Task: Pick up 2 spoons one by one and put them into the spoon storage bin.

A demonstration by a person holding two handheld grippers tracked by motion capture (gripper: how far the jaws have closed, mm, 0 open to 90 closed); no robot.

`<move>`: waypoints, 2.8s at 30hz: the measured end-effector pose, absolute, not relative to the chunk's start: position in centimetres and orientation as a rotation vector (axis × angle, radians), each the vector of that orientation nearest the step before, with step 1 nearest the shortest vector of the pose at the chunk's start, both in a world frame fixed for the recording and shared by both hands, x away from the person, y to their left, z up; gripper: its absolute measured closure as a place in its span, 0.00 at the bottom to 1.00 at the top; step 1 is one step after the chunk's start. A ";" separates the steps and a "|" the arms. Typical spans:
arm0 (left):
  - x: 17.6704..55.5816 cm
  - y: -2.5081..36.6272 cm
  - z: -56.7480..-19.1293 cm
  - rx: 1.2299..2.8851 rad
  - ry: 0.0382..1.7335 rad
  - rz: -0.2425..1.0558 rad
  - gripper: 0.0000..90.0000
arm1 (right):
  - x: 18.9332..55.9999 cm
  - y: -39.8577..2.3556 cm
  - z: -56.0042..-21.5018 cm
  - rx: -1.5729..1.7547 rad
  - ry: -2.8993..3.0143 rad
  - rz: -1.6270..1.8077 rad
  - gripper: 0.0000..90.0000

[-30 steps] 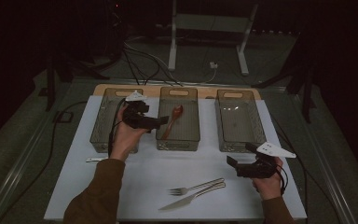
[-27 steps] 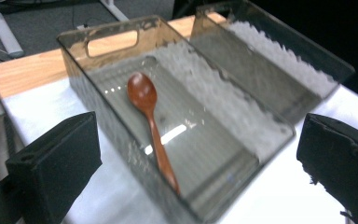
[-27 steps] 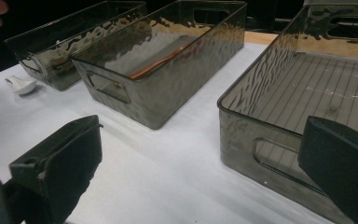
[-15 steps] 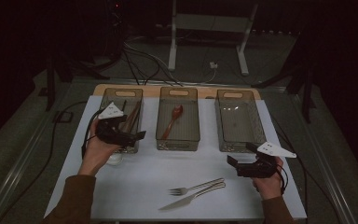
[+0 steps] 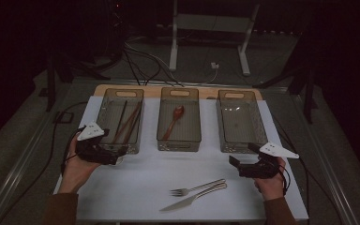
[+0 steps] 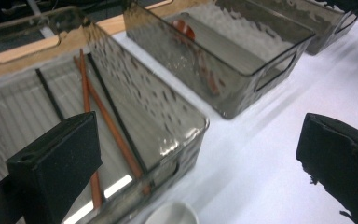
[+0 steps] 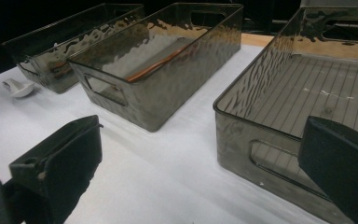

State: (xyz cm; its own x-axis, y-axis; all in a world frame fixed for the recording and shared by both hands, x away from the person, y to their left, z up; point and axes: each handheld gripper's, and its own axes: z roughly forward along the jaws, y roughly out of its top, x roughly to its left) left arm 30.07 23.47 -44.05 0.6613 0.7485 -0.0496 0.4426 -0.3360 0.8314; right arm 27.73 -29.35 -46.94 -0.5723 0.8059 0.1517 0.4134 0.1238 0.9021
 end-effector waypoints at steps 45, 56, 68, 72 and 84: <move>30.0 26.5 -51.3 2.173 1.021 0.349 0.01 | 27.7 -29.3 -46.9 1.178 2.034 1.439 0.00; 30.5 26.3 -52.2 2.276 1.069 0.274 0.09 | 27.7 -29.3 -46.9 1.178 2.036 1.438 0.00; 29.0 26.9 -51.1 2.343 1.084 0.294 0.61 | 27.7 -29.2 -46.9 1.182 2.038 1.441 0.00; 28.7 27.1 -51.0 2.348 1.077 0.291 0.76 | 27.8 -29.2 -47.0 1.182 2.040 1.439 0.00; 28.2 26.9 -50.9 2.350 1.063 0.247 0.96 | 27.8 -29.0 -47.0 1.180 2.044 1.438 0.00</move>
